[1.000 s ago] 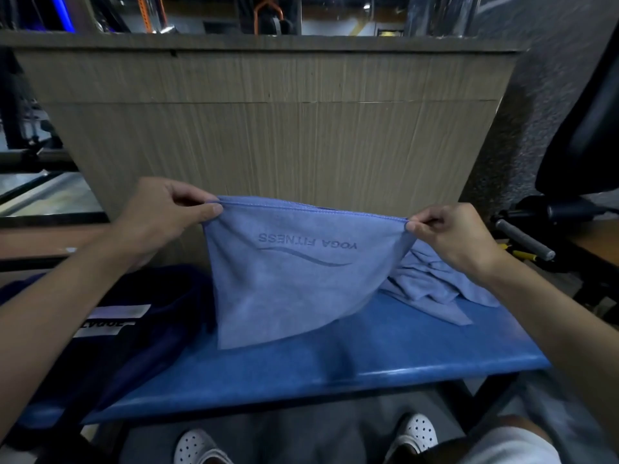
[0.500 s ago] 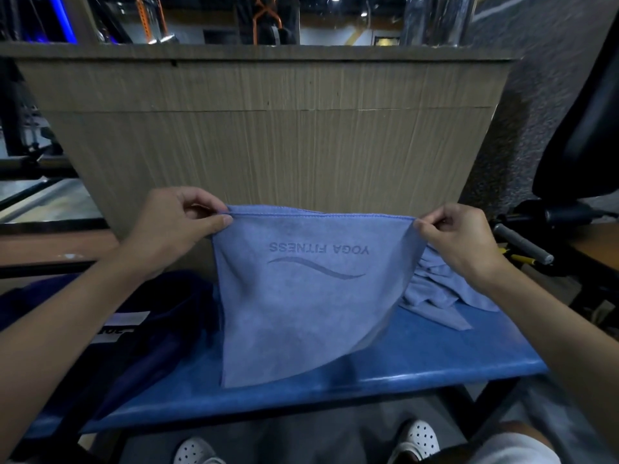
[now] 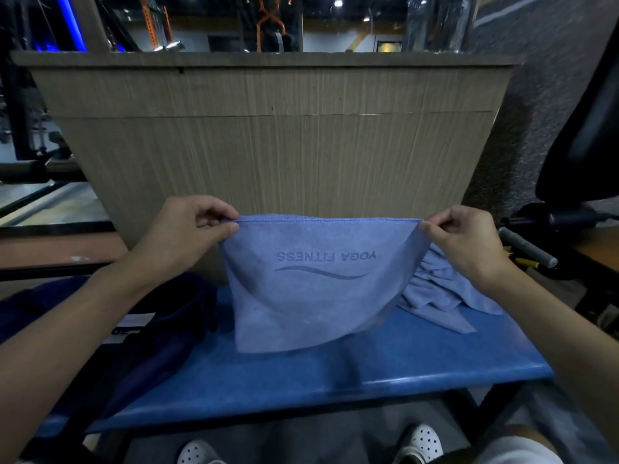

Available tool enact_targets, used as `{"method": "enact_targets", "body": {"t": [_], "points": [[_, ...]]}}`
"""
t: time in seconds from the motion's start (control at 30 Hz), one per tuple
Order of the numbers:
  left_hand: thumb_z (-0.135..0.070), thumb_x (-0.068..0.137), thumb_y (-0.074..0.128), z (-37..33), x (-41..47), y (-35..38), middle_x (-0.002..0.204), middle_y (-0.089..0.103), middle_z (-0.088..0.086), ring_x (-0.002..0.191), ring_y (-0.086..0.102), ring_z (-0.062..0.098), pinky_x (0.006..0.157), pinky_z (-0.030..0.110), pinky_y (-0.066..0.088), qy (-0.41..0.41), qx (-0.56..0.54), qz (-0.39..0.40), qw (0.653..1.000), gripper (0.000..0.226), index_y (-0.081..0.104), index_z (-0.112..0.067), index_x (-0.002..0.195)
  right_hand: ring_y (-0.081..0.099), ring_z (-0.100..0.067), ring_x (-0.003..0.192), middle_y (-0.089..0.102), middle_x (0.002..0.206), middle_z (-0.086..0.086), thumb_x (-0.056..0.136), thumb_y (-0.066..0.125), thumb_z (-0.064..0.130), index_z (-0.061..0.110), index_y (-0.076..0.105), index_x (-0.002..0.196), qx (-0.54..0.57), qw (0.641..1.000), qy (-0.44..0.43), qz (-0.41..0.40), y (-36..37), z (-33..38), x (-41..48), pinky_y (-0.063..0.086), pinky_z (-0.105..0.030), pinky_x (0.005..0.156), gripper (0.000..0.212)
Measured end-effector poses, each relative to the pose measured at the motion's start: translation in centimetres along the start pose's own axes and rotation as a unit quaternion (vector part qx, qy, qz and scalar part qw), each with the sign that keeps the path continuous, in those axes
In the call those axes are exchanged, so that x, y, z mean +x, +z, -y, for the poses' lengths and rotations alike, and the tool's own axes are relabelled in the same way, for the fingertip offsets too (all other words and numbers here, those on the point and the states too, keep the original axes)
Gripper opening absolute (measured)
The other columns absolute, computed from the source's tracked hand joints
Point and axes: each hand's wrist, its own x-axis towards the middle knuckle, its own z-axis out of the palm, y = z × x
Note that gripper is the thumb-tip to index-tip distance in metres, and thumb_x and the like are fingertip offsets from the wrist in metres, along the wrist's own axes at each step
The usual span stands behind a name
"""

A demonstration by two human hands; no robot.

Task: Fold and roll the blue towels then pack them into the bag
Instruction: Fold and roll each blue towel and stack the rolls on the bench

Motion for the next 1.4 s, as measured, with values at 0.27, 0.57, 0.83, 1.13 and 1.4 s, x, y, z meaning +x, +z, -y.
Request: {"method": "enact_targets", "body": {"t": [0.27,0.57,0.83,1.13,1.4], "points": [[0.002,0.081,0.074,-0.5,-0.1,0.4,0.071,0.067,-0.024,0.065,0.06,-0.006,0.066,0.005,0.045,0.037,0.048,-0.025,0.998,0.031,0.067,-0.027,0.074,0.063,-0.017,0.072,0.07,0.081,-0.01,0.088,0.069,0.014,0.008,0.068,0.082,0.01,1.0,-0.012,-0.001,-0.4,0.2,-0.1,0.054,-0.037,0.069,0.009],[-0.002,0.085,0.071,-1.0,-0.2,0.0,0.064,0.067,-0.016,0.062,0.06,-0.008,0.063,0.004,0.045,0.038,0.071,-0.045,0.996,0.028,0.065,-0.028,0.076,0.065,-0.017,0.07,0.071,0.079,-0.008,0.085,0.073,0.011,0.015,0.067,0.074,-0.016,0.999,-0.018,0.031,-0.6,-0.3,-0.2,0.054,-0.031,0.067,0.013],[0.003,0.082,0.073,0.0,0.4,-1.5,0.072,0.068,-0.022,0.066,0.062,-0.004,0.066,0.006,0.047,0.014,0.087,-0.022,0.996,0.034,0.068,-0.03,0.075,0.064,-0.015,0.071,0.069,0.077,-0.005,0.086,0.072,0.011,0.019,0.062,0.072,-0.062,0.995,-0.077,0.028,-1.1,0.0,-0.4,0.049,-0.024,0.065,0.019],[-0.006,0.094,0.061,-0.5,0.4,-0.8,0.07,0.062,-0.013,0.066,0.058,0.0,0.064,0.014,0.041,0.02,0.201,-0.006,0.979,0.012,0.071,-0.012,0.097,0.06,-0.03,0.078,0.065,0.081,-0.015,0.093,0.051,-0.004,-0.005,0.067,0.086,-0.2,0.954,-0.215,0.061,-0.6,0.5,0.0,0.043,-0.037,0.069,0.017],[-0.005,0.094,0.061,0.2,-0.1,-0.2,0.062,0.067,0.019,0.05,0.066,0.018,0.047,0.021,0.054,-0.168,-0.082,0.01,0.982,0.007,0.064,-0.001,0.089,0.051,-0.007,0.044,0.06,0.056,-0.012,0.094,0.061,0.007,0.002,0.066,0.081,0.067,0.993,-0.01,0.094,-0.5,0.9,-0.2,0.043,-0.016,0.047,0.015]]}}
